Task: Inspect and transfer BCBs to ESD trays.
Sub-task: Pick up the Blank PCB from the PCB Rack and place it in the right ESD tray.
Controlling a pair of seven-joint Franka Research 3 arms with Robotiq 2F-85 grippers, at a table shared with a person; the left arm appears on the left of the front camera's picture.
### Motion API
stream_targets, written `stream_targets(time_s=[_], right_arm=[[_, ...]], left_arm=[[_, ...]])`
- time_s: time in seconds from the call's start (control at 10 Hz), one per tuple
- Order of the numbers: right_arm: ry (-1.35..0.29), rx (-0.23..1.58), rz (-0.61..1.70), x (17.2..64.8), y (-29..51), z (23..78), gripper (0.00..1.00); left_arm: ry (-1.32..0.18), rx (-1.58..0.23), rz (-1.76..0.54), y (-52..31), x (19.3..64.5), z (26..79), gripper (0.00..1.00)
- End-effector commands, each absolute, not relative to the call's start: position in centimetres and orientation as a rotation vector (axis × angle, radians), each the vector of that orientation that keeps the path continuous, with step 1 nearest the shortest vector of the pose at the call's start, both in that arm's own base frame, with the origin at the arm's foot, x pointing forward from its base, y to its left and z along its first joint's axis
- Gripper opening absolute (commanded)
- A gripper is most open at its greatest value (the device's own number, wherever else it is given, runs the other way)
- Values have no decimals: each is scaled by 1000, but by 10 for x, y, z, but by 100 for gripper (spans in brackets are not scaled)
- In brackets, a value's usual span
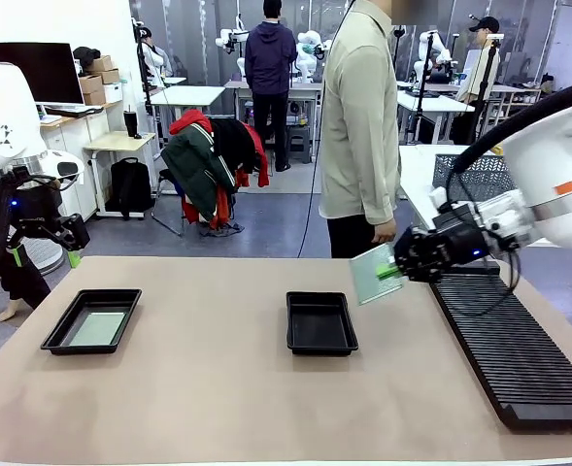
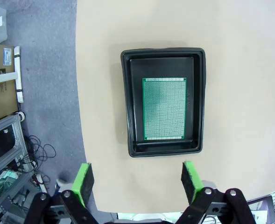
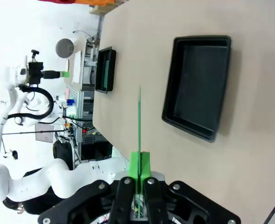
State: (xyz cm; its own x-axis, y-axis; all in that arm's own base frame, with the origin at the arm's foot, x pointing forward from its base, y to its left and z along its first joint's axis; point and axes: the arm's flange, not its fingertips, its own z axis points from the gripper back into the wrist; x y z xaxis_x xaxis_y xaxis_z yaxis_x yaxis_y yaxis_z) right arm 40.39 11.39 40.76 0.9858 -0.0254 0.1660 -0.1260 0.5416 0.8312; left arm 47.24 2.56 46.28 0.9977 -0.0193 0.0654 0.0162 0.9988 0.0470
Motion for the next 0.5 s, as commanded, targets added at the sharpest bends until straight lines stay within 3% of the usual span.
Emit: stream_targets(time_s=[0.0,0.4], right_arm=[[-193,1017,73,421,137,387,2],[-166,1055,42,449,165,342,2]], left_arm=[[-71,47,-15,26,472,462,100],[-71,47,-15,26,472,462,100]])
